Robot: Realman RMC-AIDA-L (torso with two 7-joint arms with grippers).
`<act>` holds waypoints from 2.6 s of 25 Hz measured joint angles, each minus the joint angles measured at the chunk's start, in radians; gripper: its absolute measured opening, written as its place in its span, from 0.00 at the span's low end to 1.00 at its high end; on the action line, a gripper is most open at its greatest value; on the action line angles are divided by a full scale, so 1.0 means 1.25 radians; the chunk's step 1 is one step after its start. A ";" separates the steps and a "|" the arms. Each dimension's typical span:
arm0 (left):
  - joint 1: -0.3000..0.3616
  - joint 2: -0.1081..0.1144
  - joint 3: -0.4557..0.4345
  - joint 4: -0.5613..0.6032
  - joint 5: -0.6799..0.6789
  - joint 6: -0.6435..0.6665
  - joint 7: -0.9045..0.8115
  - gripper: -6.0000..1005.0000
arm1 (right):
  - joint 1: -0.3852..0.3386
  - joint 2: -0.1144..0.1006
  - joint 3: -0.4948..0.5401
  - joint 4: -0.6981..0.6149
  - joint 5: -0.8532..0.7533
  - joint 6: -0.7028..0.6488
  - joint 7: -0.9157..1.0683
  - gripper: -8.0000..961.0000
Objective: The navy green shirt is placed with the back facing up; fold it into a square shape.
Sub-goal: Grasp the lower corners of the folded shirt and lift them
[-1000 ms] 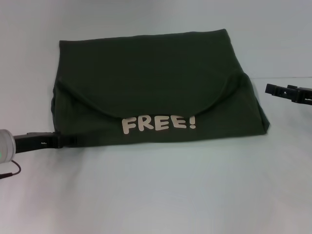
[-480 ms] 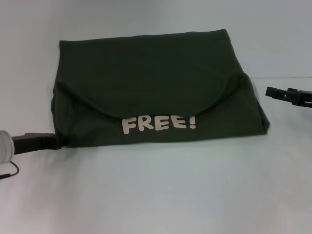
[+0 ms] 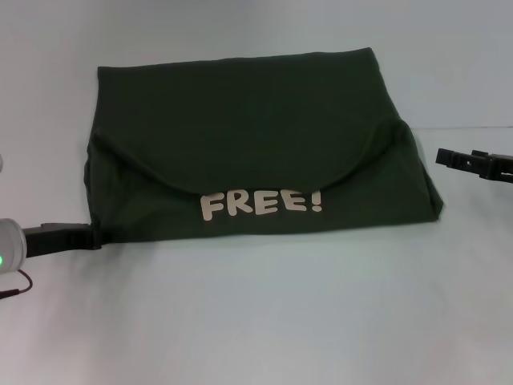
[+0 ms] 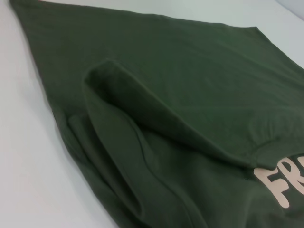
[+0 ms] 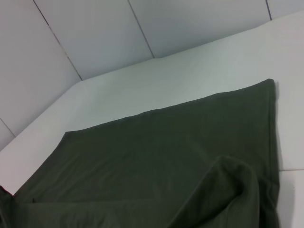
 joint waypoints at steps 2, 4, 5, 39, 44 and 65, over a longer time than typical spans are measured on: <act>-0.001 0.001 0.002 -0.003 -0.001 -0.002 0.000 0.33 | 0.000 0.000 0.000 -0.002 0.000 0.000 0.000 0.95; -0.002 0.001 0.003 -0.004 -0.003 -0.005 0.000 0.28 | -0.001 0.000 0.000 -0.002 0.000 0.000 0.000 0.95; -0.003 0.001 0.003 -0.004 -0.003 -0.005 0.000 0.26 | -0.001 0.000 0.000 -0.003 0.000 0.000 0.000 0.95; -0.004 -0.001 0.003 -0.009 -0.006 -0.015 -0.001 0.04 | 0.143 -0.050 -0.147 -0.034 -0.403 -0.013 0.408 0.94; -0.004 -0.001 0.003 -0.009 -0.006 -0.015 -0.002 0.04 | 0.145 -0.020 -0.160 -0.034 -0.404 0.025 0.384 0.94; -0.006 -0.001 0.002 -0.011 -0.007 -0.015 -0.001 0.05 | 0.154 0.047 -0.195 0.002 -0.407 0.167 0.360 0.94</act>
